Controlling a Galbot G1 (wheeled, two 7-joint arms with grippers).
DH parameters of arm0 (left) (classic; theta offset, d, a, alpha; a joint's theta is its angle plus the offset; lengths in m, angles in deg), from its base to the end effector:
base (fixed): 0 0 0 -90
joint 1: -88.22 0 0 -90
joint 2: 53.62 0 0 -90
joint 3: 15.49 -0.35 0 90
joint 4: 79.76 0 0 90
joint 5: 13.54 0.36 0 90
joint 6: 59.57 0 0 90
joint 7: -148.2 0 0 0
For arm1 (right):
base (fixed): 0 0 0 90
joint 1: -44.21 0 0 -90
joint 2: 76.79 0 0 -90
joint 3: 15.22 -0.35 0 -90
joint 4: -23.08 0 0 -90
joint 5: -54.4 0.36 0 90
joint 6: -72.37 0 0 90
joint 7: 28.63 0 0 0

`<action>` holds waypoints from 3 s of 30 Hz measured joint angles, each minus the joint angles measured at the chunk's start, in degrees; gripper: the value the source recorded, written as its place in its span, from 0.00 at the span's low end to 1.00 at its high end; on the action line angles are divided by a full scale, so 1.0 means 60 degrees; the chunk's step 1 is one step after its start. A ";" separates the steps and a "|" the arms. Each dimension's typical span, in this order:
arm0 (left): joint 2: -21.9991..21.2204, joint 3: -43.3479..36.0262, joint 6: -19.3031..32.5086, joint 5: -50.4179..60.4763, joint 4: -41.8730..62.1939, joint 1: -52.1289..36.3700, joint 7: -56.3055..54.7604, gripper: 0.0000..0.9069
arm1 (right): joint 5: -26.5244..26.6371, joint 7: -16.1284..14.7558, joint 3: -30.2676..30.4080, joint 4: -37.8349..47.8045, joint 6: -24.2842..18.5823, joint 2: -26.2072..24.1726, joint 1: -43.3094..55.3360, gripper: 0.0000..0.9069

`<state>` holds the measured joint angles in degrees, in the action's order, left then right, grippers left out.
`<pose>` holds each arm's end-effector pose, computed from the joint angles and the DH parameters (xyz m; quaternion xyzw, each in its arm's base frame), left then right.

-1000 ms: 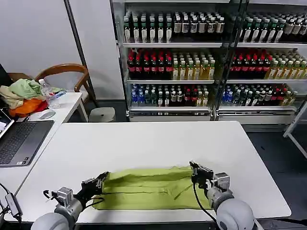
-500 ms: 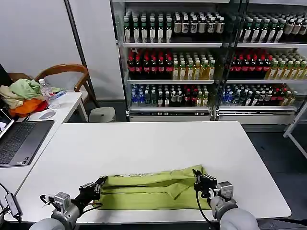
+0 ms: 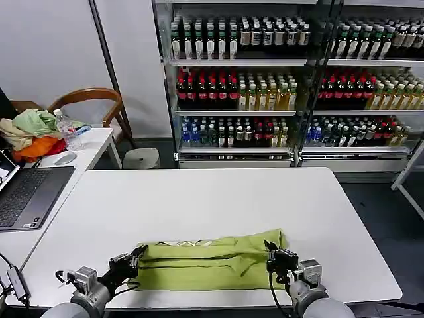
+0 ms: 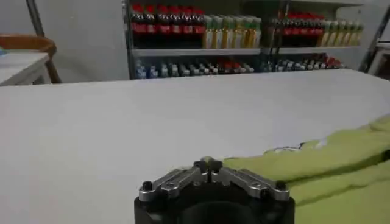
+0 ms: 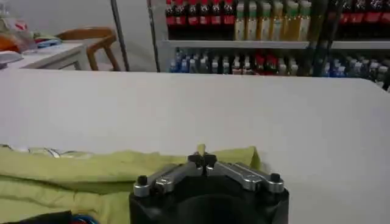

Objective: Fold and organize the clothes.

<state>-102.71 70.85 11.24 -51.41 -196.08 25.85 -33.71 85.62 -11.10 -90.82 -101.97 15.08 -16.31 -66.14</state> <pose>0.2123 0.1091 -0.2888 -0.1534 -0.9577 -0.0102 0.2432 0.2117 -0.0068 -0.2500 0.1129 -0.9624 0.0136 0.2465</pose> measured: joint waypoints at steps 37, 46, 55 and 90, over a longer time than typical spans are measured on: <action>-0.1255 -0.1725 0.0093 -0.0566 -0.0414 -0.0270 -0.4987 0.04 | -0.1410 -0.0464 -0.1605 -0.1141 -0.0559 0.0305 -0.1328 1.00; -0.1405 -0.2084 0.0127 -0.0387 -0.0351 -0.0321 -0.5247 0.04 | -0.1481 -0.0448 -0.1677 -0.1176 -0.0544 0.0381 -0.1377 1.00; -0.1486 -0.2289 0.0082 -0.0271 -0.0395 -0.0408 -0.5218 0.03 | -0.1569 -0.0439 -0.1734 -0.1130 -0.0546 0.0434 -0.1361 1.00; -0.0626 0.2563 -0.1540 0.0318 -0.0559 0.0107 -0.3032 0.04 | -0.1829 -0.0480 -0.1930 -0.0744 -0.0711 0.0269 -0.1214 1.00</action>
<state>-106.46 86.23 2.00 -49.50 -199.44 26.49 -51.90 74.65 -13.98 -102.40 -106.43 10.82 -14.70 -73.42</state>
